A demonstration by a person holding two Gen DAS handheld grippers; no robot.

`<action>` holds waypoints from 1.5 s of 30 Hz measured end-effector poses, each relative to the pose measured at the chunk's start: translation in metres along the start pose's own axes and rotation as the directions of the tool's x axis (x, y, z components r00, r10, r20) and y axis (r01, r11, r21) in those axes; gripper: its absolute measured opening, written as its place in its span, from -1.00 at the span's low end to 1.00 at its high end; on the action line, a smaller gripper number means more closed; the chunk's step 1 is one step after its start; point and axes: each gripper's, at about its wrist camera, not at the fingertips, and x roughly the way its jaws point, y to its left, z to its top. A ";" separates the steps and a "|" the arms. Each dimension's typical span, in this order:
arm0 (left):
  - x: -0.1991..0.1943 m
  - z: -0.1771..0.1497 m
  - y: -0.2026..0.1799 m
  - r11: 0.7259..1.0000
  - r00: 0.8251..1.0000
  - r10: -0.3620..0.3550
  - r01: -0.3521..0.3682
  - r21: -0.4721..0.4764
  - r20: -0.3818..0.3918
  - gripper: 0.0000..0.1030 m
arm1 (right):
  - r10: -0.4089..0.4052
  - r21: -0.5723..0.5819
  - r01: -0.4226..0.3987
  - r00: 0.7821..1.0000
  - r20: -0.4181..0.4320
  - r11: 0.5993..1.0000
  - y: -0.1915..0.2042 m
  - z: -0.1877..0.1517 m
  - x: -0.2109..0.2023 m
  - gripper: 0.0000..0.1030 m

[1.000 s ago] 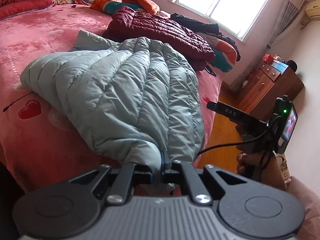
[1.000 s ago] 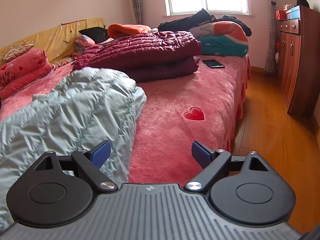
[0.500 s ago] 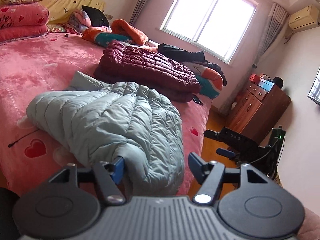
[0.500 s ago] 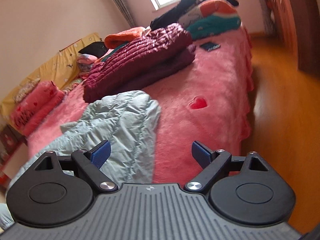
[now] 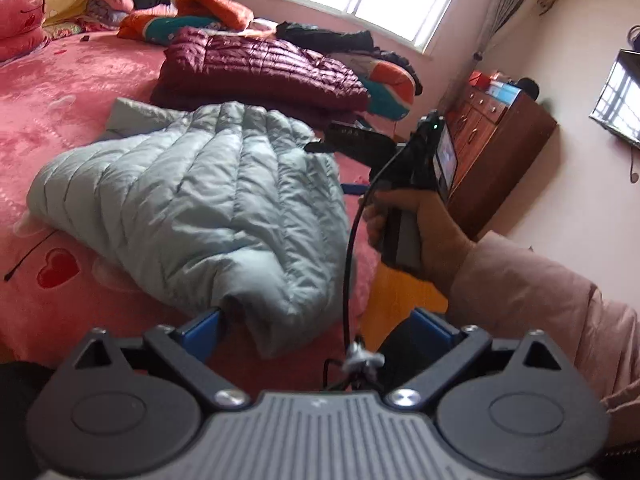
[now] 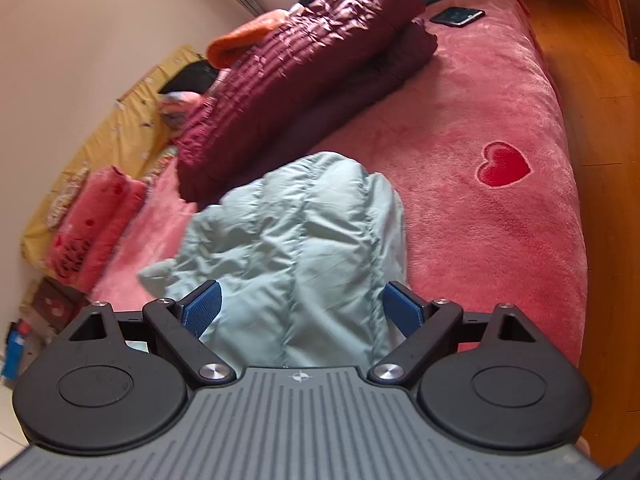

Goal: Fold large clothes

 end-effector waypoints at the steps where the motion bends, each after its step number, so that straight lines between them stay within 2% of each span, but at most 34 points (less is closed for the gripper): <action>1: -0.002 -0.002 0.004 1.000 1.000 0.014 -0.014 -0.013 -0.007 0.90 | -0.025 0.000 0.025 1.000 -0.007 1.000 0.001 0.000 0.006 1.00; 3: -0.010 -0.003 0.011 0.999 0.999 0.035 -0.035 -0.027 0.001 0.90 | -0.033 0.014 0.033 0.999 -0.028 0.999 -0.002 0.000 0.017 1.00; 5: -0.019 -0.001 0.015 0.997 0.997 0.071 -0.070 -0.034 0.031 0.92 | -0.002 0.037 0.004 0.999 -0.052 0.999 -0.002 -0.002 0.026 1.00; 9: -0.035 0.003 0.021 0.988 0.982 0.148 -0.141 -0.064 0.120 0.95 | 0.122 0.134 -0.111 0.989 -0.080 0.985 -0.002 -0.008 0.035 1.00; 10: -0.038 0.004 0.023 0.985 0.977 0.160 -0.150 -0.080 0.138 0.96 | 0.136 0.153 -0.124 0.988 -0.072 0.980 0.000 -0.009 0.035 0.91; 12: -0.044 0.008 0.028 0.978 0.966 0.185 -0.164 -0.127 0.179 0.97 | 0.162 0.176 -0.150 0.985 -0.056 0.973 0.002 -0.011 0.032 0.57; 14: -0.050 0.012 0.034 0.969 0.952 0.210 -0.173 -0.175 0.222 0.97 | 0.181 0.185 -0.171 0.983 -0.037 0.968 0.005 -0.011 0.024 0.01; 18: -0.057 0.021 0.043 0.951 0.928 0.257 -0.192 -0.244 0.271 0.97 | 0.242 0.128 -0.243 0.970 0.022 0.962 0.020 -0.004 0.004 -0.28; 23: -0.065 0.039 0.048 0.931 0.900 0.295 -0.193 -0.311 0.323 0.98 | 0.357 -0.119 -0.352 0.934 0.022 0.928 0.065 -0.006 -0.029 -0.47; 28: -0.068 0.054 0.056 0.906 0.888 0.312 -0.171 -0.388 0.338 0.98 | 0.479 -0.349 -0.470 0.875 -0.068 0.810 0.112 -0.032 -0.067 -0.49; 30: -0.069 0.060 0.056 0.901 0.882 0.320 -0.171 -0.399 0.346 0.98 | 0.508 -0.418 -0.511 0.852 -0.128 0.751 0.130 -0.048 -0.078 -0.48; 32: -0.070 0.065 0.057 0.903 0.883 0.307 -0.154 -0.401 0.355 0.98 | 0.533 -0.464 -0.556 0.824 -0.195 0.690 0.144 -0.065 -0.086 -0.48; 34: -0.073 0.069 0.057 0.912 0.889 0.276 -0.123 -0.391 0.366 0.98 | 0.543 -0.501 -0.593 0.798 -0.262 0.630 0.158 -0.081 -0.089 -0.49; 37: -0.074 0.071 0.057 0.930 0.896 0.248 -0.114 -0.350 0.368 0.98 | 0.558 -0.529 -0.668 0.738 -0.381 0.523 0.175 -0.109 -0.091 -0.49; 39: -0.070 0.071 0.060 0.935 0.909 0.246 -0.131 -0.328 0.336 0.98 | 0.542 -0.548 -0.709 0.700 -0.466 0.444 0.187 -0.132 -0.094 -0.49; 42: -0.060 0.064 0.072 0.928 0.925 0.255 -0.152 -0.341 0.280 0.98 | 0.502 -0.552 -0.765 0.638 -0.583 0.332 0.194 -0.166 -0.097 -0.49; 45: -0.044 0.060 0.088 0.911 0.938 0.276 -0.186 -0.367 0.211 0.98 | 0.458 -0.547 -0.795 0.602 -0.654 0.262 0.197 -0.191 -0.101 -0.48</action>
